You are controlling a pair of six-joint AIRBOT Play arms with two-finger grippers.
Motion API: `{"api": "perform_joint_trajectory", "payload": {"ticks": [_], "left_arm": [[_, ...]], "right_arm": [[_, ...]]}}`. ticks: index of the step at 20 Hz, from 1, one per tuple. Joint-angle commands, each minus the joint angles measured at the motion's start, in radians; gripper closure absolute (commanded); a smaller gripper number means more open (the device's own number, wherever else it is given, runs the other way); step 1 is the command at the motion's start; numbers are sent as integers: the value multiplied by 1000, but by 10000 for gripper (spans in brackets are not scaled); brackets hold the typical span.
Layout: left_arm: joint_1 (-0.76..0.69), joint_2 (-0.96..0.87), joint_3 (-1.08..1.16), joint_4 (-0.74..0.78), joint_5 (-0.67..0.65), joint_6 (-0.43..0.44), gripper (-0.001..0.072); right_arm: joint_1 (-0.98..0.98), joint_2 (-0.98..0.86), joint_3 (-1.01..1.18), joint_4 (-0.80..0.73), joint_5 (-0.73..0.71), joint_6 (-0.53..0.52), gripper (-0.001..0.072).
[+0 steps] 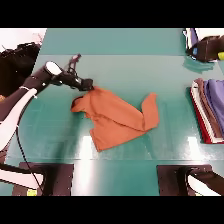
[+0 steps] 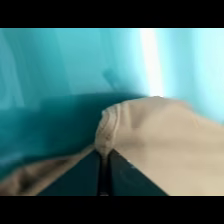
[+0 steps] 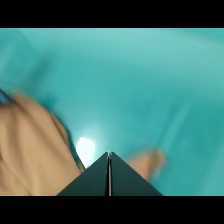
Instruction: Fold the shirts.
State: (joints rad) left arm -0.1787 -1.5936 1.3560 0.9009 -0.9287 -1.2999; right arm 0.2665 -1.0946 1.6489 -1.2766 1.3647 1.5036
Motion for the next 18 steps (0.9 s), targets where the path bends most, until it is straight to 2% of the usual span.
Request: {"api": "perform_joint_trajectory", "payload": {"ticks": [1,3,4,5,6,9,12,18], "left_arm": [[50,68,89,61,-27,0,680],[55,107,114,92,-32,1,680],[55,121,115,93,-36,2,680],[55,124,115,92,-43,2,679],[55,124,113,91,-54,2,680],[55,122,112,95,-84,2,679],[55,122,112,95,-84,0,679],[55,122,112,95,-82,0,679]], "right_arm": [[-97,-14,-94,-37,110,35,698],[-154,-16,-237,-21,73,36,685],[-170,-23,-313,4,31,35,495],[-182,-43,-389,57,-24,33,205],[-187,-76,-452,115,-74,19,133],[-164,-204,-555,257,-241,-71,138],[-99,-350,-564,335,-388,-115,139],[13,-606,-381,341,-426,-133,149]]}}
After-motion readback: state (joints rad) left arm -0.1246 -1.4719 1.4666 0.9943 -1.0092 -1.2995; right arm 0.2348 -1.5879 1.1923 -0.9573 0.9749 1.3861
